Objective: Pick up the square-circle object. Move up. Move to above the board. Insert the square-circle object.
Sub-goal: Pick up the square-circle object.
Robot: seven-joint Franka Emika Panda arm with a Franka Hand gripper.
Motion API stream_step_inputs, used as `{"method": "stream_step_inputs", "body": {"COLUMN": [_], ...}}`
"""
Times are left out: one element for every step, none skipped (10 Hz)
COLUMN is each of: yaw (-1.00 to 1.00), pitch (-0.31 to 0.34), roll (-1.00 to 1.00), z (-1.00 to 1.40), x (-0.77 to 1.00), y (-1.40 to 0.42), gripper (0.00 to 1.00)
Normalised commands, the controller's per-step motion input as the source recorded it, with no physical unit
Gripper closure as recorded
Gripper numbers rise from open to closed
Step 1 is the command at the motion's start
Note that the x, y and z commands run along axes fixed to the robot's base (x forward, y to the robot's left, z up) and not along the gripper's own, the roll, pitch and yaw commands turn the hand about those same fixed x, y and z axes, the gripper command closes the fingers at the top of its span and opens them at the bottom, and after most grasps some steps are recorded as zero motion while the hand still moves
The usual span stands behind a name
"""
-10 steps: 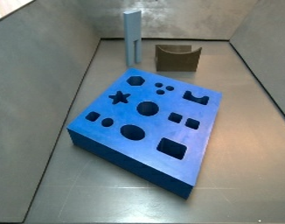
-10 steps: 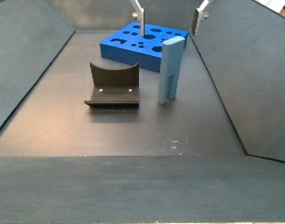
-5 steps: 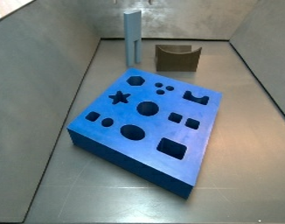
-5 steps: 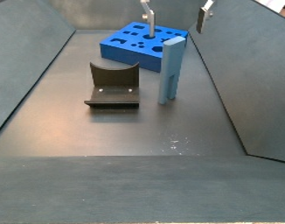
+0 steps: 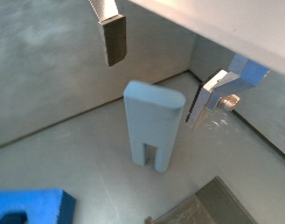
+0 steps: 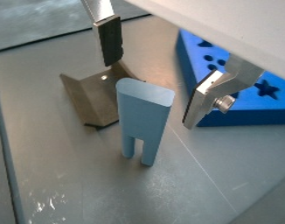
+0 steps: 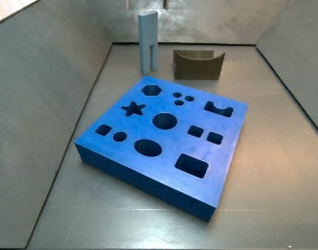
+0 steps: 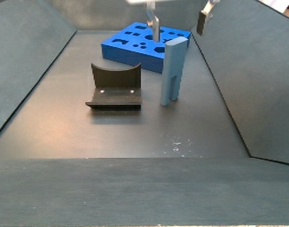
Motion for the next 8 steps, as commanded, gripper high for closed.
{"method": "stream_step_inputs", "body": {"yaw": [1.00,0.99,0.51,0.29,0.29,0.39,0.29,0.00], "pitch": [0.000,-0.013,-0.046,-0.051,-0.047,-0.090,-0.020,0.000], "roll": [-0.05,-0.09,-0.21,-0.18,-0.19,-0.25,-0.17,-0.01], "z": [-0.46,-0.37,-0.08,-0.06,-0.19,-0.57,-0.45,-0.03], "x": [-0.05,-0.14,-0.06,-0.07,-0.07,-0.06,0.00,0.05], "y": [0.00,0.12,0.25,0.21,0.16,0.19,0.00,-0.02], "gripper": [0.00,0.00,0.00,0.00,0.00,0.00,0.00,0.00]}}
